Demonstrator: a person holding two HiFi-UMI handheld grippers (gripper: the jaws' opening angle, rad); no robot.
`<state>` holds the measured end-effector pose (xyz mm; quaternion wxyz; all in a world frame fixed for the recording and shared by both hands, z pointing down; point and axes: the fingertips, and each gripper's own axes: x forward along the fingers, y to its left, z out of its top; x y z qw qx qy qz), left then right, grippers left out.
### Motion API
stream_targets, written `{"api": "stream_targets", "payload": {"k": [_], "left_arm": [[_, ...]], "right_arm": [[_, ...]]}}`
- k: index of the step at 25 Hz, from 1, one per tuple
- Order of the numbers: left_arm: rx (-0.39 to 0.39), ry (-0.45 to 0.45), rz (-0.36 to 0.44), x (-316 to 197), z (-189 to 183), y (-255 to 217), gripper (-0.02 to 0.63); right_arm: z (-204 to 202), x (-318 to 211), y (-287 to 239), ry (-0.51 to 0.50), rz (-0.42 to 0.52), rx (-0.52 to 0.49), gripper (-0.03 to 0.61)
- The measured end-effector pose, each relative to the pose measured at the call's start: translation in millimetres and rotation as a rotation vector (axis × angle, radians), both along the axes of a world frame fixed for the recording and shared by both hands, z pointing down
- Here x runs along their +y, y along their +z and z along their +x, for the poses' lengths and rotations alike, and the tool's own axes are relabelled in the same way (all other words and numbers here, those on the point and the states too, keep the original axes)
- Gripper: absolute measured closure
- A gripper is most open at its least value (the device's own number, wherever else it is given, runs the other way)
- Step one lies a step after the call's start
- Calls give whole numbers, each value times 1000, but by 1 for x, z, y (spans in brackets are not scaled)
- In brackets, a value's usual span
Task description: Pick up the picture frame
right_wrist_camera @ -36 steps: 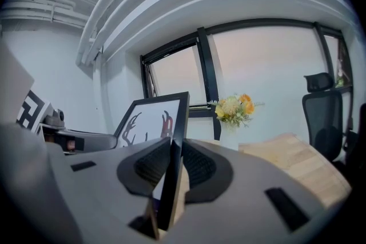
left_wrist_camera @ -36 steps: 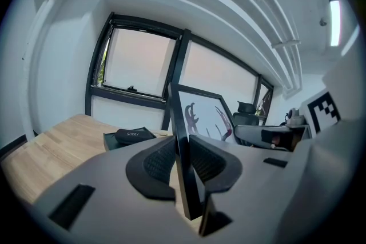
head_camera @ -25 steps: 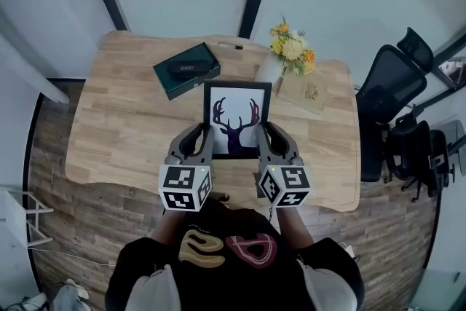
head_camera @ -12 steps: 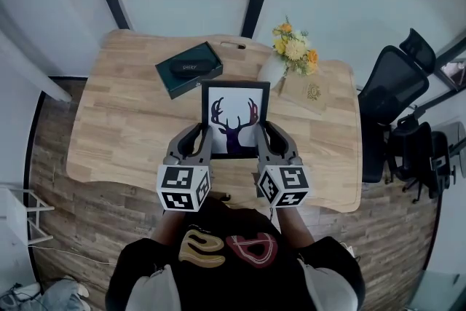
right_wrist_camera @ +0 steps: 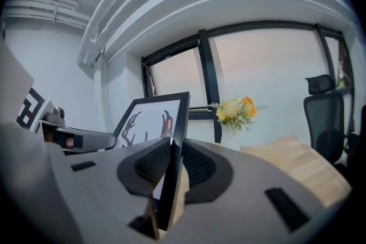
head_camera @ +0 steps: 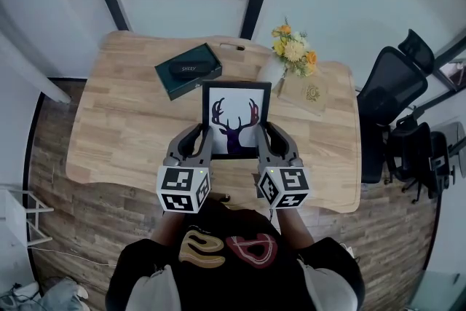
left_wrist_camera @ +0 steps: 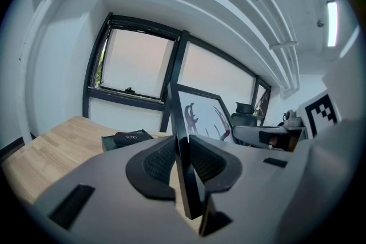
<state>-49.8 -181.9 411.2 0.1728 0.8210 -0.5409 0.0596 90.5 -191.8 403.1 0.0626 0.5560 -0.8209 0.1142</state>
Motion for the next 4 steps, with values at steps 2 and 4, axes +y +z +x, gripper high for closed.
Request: {"api": "stream_targets", "payload": {"k": [2, 4], "left_arm": [[-2, 1, 0, 0, 1, -1, 529], [-2, 1, -1, 1, 1, -1, 529]], "right_arm": [[0, 0, -1, 0, 0, -1, 503], [1, 1, -2, 1, 0, -1, 503]]}}
